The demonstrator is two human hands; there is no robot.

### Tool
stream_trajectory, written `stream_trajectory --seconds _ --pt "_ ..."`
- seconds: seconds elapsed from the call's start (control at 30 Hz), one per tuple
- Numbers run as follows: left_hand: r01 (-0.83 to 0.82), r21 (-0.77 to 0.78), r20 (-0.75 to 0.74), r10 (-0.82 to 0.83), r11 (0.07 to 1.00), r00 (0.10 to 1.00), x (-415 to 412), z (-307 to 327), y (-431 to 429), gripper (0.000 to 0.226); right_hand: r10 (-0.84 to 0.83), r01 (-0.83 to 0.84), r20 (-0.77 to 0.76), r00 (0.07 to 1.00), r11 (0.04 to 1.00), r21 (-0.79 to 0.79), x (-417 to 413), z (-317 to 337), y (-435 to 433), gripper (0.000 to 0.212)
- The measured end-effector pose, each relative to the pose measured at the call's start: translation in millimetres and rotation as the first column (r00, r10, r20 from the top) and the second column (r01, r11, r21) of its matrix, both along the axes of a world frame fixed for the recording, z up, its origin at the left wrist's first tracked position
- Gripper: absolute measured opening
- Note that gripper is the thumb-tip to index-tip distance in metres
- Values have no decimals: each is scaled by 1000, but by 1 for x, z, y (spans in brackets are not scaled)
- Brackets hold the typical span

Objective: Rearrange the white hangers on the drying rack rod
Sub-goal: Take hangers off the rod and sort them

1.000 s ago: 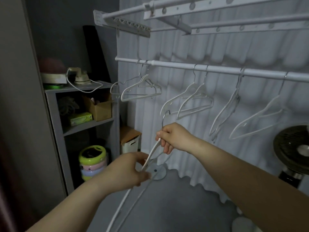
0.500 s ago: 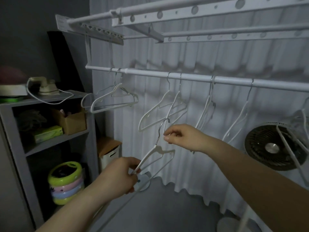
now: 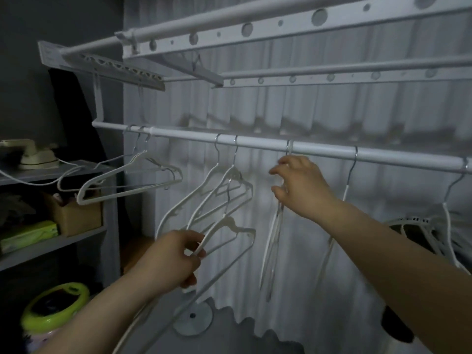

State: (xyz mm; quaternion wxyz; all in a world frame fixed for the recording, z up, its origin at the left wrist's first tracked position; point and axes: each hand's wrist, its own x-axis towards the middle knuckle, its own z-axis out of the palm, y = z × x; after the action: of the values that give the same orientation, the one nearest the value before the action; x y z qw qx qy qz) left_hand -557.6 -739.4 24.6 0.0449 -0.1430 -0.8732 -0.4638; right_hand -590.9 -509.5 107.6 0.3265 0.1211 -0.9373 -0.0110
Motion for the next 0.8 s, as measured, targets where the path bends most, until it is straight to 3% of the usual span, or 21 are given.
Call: stream_trajectory --seconds 0.13,0.3,0.5,0.8 --pt "-30 108 -83 39 994 996 -17 9 24 27 -41 50 -108 993 996 79 -22 15 21 55" --pt "-34 145 -139 54 989 989 -39 28 47 28 -59 71 -103 993 990 120 -40 24 31 58" --pt "1 201 -113 22 980 993 -69 49 72 20 -30 39 -84 996 993 110 -50 27 31 57" --pt "73 206 -50 -64 976 997 -99 51 94 31 -18 32 -109 994 991 127 -62 31 24 62"
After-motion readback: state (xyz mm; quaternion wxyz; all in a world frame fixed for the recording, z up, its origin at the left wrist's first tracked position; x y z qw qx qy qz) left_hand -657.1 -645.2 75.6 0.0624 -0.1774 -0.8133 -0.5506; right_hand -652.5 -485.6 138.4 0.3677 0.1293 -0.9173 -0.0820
